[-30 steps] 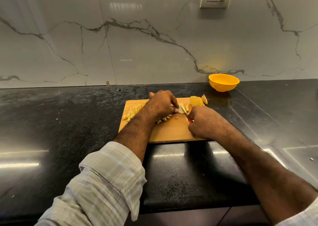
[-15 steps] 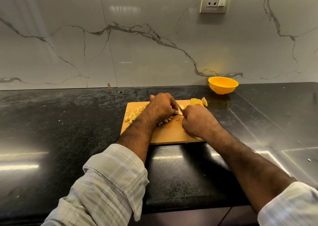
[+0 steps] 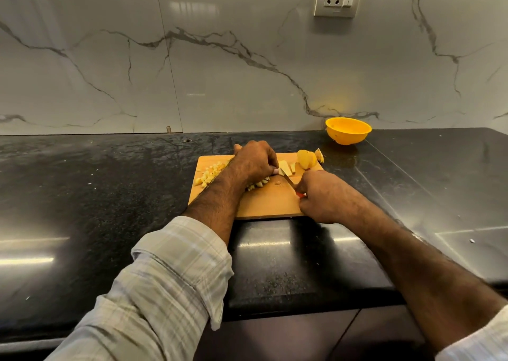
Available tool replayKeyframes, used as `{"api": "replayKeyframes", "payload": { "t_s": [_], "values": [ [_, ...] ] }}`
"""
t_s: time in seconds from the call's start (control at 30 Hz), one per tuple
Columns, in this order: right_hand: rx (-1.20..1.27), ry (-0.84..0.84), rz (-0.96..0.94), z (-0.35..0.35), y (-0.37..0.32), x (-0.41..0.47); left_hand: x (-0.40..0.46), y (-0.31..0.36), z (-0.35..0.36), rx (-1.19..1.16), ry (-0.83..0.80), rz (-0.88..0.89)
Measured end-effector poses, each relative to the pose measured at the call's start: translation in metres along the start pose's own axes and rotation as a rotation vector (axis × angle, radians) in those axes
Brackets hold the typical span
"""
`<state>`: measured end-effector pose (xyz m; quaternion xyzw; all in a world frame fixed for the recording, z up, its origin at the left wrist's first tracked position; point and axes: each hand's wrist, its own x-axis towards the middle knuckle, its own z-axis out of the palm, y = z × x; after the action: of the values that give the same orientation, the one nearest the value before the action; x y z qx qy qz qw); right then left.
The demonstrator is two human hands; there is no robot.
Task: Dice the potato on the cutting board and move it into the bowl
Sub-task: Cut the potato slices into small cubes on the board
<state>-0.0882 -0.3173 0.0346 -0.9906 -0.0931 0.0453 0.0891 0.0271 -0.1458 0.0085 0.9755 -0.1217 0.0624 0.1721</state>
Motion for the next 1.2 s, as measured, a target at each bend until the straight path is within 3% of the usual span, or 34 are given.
{"api": "replayKeyframes", "payload": {
  "t_s": [0.33,1.2],
  "values": [
    [-0.015,0.196,0.106,-0.005,0.029,0.006,-0.002,0.011,0.003,0.117,0.056,0.041],
    [0.277,0.218,0.077,0.01,0.045,0.015,0.008,0.023,0.021,0.079,0.159,-0.145]
  ]
}}
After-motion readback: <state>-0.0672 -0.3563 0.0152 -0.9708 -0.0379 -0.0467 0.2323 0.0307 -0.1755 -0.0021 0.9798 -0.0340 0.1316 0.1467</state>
